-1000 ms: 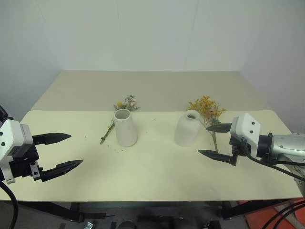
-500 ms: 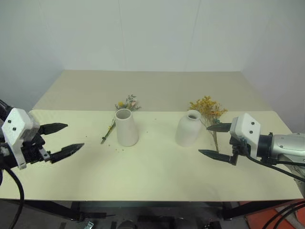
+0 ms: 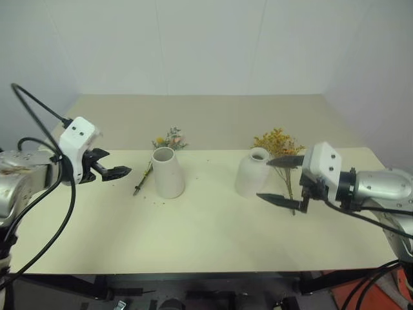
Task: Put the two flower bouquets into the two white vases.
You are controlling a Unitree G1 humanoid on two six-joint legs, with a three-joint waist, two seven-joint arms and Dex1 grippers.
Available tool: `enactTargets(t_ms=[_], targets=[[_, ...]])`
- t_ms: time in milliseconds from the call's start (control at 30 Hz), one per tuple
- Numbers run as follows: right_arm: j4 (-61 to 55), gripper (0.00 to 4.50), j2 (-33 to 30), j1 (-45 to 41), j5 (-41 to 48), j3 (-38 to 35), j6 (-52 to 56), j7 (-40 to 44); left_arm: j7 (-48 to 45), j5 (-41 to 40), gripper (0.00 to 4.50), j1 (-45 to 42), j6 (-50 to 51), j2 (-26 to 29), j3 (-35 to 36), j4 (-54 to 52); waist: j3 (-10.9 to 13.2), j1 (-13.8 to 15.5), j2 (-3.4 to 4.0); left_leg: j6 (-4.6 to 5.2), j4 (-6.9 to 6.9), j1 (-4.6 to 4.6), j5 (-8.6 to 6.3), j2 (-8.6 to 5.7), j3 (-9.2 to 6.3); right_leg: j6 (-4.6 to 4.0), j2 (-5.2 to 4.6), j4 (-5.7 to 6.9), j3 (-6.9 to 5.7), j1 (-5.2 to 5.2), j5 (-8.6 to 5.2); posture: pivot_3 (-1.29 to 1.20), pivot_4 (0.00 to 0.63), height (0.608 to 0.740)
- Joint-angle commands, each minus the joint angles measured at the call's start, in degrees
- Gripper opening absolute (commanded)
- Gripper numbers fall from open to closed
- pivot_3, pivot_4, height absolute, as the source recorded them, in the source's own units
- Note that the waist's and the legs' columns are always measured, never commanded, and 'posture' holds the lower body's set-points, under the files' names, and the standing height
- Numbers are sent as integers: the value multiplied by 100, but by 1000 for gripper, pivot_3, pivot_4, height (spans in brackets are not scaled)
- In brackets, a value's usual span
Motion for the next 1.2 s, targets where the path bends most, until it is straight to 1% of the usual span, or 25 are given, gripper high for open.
enactTargets(t_ms=[33,100,267,333,400,633,833,1000,1200], targets=[[366,4500,213,-893,179,106,-38,77,-272,356,4458,-790,216,-217,-586,809,0,-7,0,0,1,-2,0,0,0,0,2,0,0,-3,1,0,150,740],[659,4500,371,-1500,156,321,172,59,-351,679,4458,-1132,65,-375,-932,1281,1,-25,0,1,1,-2,0,3,-1,-1,5,0,1,-4,2,0,150,740],[1431,4500,793,-2975,13,987,1082,-73,-621,1293,4458,-2048,-34,-844,-1550,2519,2,-40,1,0,7,-15,1,2,-1,-9,7,26,3,-23,6,0,150,740],[1612,4500,923,-3289,-21,1144,1281,-66,-828,1554,4458,-2479,122,-1001,-1876,3058,2,-37,1,0,11,-21,2,2,-4,-10,7,39,2,-34,6,0,150,740],[1746,4500,1069,-3476,-142,1315,1254,-27,-1079,1824,4458,-2941,224,-1196,-2204,3692,2,-14,1,0,12,-24,2,3,-8,-10,8,44,-1,-37,6,0,150,740],[2028,4500,1415,-3758,-407,1571,1021,96,-1345,2628,4458,-3812,-197,-1870,-2590,5412,2,-21,1,0,14,-31,2,-2,-6,-9,5,57,-1,-41,6,0,150,740],[2235,4500,1642,-3849,-522,1579,800,190,-1514,3174,4458,-4332,-643,-2417,-2658,6548,3,-61,0,0,15,-34,2,-2,-7,-9,5,73,-2,-44,7,0,150,740],[2243,4500,1638,-3811,-547,1539,742,307,-1467,3573,4458,-4510,-931,-2740,-2622,7048,3,-109,0,0,17,-36,1,-2,-7,-9,4,76,-2,-45,7,0,150,740],[2138,4500,1587,-3756,-512,1442,799,336,-1486,3830,4458,-4372,-1033,-2944,-2559,7234,3,-136,0,0,17,-35,2,-2,-8,-8,4,80,-1,-48,7,0,150,740]])
